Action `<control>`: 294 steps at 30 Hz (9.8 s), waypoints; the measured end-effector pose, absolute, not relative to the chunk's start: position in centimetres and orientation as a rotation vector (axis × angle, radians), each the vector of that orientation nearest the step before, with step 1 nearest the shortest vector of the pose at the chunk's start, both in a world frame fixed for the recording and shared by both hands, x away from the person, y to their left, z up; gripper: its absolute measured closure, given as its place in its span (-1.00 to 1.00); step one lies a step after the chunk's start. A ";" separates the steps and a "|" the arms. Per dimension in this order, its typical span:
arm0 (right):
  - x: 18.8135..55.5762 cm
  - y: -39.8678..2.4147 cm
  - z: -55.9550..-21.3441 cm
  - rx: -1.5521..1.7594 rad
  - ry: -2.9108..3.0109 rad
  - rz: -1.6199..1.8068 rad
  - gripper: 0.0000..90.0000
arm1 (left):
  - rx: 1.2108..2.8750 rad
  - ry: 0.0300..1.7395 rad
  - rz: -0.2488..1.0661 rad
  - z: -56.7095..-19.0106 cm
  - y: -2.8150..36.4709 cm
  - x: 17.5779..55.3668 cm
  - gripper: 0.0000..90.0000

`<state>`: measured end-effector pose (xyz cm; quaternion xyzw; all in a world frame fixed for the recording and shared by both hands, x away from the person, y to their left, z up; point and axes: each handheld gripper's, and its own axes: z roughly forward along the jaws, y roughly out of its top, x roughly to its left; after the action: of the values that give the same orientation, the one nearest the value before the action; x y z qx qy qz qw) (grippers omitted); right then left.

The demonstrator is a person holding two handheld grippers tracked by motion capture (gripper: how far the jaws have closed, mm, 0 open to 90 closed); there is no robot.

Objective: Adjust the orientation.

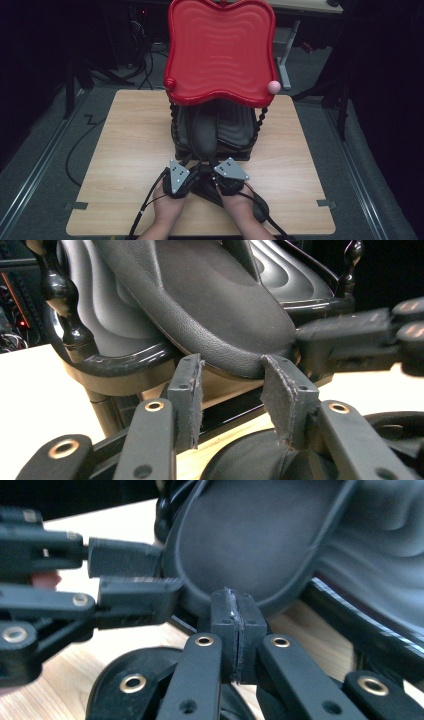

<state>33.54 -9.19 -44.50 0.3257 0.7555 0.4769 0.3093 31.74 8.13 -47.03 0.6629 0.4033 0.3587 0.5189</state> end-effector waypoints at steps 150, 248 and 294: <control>28.3 -12.8 -48.5 0.915 2.259 1.349 0.21 | 1.751 1.020 0.743 -50.8 9.8 24.7 -0.03; 37.9 -15.5 -40.0 1.006 1.803 1.280 0.61 | 1.624 0.793 0.951 -41.9 3.1 37.3 0.48; 27.4 -10.8 -48.2 0.837 2.067 1.308 1.00 | 1.579 0.973 0.971 -41.6 1.9 38.0 0.81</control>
<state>27.37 -10.83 -48.20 0.3113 0.7687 0.4866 0.2744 37.97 1.85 -41.58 0.6531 0.4025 0.4016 0.5001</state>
